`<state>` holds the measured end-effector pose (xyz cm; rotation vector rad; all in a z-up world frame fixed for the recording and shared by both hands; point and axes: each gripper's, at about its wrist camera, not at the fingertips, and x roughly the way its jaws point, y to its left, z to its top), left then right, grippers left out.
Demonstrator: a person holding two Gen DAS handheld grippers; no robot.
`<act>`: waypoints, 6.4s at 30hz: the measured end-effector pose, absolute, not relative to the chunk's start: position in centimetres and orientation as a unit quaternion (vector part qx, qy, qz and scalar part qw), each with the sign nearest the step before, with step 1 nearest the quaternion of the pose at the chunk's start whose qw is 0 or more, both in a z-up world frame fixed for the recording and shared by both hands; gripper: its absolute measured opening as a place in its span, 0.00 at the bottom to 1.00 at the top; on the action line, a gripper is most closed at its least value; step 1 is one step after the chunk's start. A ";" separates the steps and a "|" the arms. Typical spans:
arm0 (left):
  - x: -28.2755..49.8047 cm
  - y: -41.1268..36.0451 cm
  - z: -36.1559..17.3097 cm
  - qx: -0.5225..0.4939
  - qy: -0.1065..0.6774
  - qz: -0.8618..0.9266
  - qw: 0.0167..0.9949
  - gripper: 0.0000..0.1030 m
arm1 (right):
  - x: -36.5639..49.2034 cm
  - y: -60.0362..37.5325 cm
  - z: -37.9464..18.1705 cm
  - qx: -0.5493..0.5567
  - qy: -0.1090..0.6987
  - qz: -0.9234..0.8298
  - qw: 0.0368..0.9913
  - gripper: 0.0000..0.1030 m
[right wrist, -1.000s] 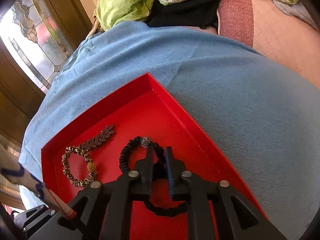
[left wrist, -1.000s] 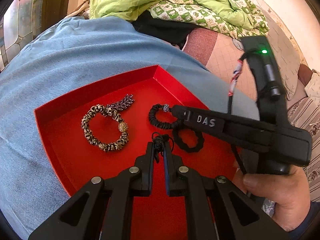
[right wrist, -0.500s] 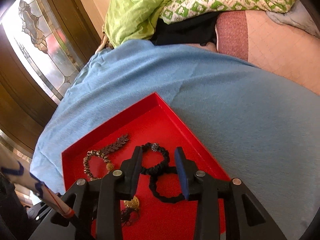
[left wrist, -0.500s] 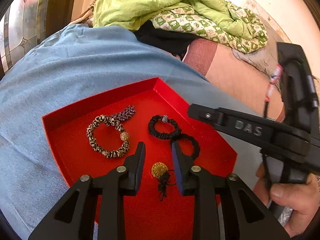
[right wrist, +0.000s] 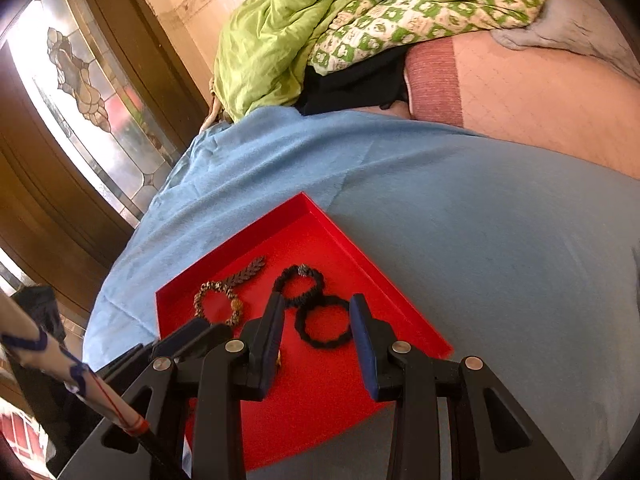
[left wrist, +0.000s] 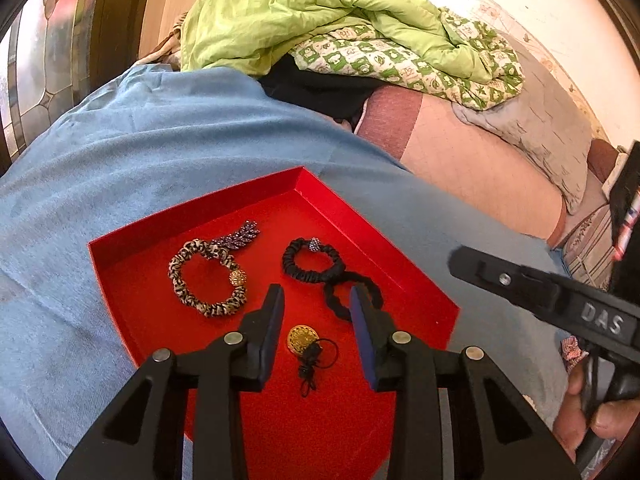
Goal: Organize jewelry
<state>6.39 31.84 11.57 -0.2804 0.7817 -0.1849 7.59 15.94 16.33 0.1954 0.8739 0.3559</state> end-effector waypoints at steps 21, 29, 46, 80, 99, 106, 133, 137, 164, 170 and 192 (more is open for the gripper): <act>3.3 24.3 12.5 -0.059 0.362 -0.146 0.919 0.32 | -1.8 4.3 15.0 0.145 0.412 0.142 0.888 0.36; 1.0 18.7 10.6 -0.051 0.412 -0.238 0.878 0.32 | -7.1 -4.2 12.0 0.184 0.401 0.084 0.894 0.36; -1.0 13.3 6.6 0.006 0.467 -0.244 0.850 0.32 | -8.5 -8.4 10.7 0.201 0.415 0.095 0.882 0.36; -0.8 15.7 13.4 -0.033 0.306 -0.284 0.908 0.05 | -8.5 -2.4 7.9 -0.039 0.455 0.090 0.885 0.20; -2.8 17.1 17.1 -0.047 0.228 -0.313 0.921 0.05 | -9.4 -3.2 13.0 0.014 0.348 0.112 0.931 0.10; -4.3 17.6 19.7 -0.063 0.178 -0.339 0.922 0.05 | -9.9 -2.7 13.8 0.025 0.331 0.122 0.936 0.10; -2.8 19.3 17.6 -0.041 0.228 -0.296 0.927 0.05 | -9.7 -1.3 14.5 0.039 0.318 0.140 0.937 0.10; -2.6 20.7 17.6 -0.046 0.229 -0.285 0.930 0.05 | -10.0 -0.5 14.9 0.047 0.317 0.146 0.936 0.10; 2.0 34.3 14.0 -0.132 0.294 -0.173 0.931 0.05 | -2.5 15.6 17.6 0.075 0.347 0.265 0.896 0.10; 3.1 35.8 12.3 -0.151 0.322 -0.151 0.922 0.05 | 0.6 17.6 15.3 0.078 0.381 0.260 0.884 0.10; 4.8 37.0 9.9 -0.166 0.359 -0.116 0.911 0.05 | 6.9 19.7 9.8 0.082 0.457 0.217 0.859 0.10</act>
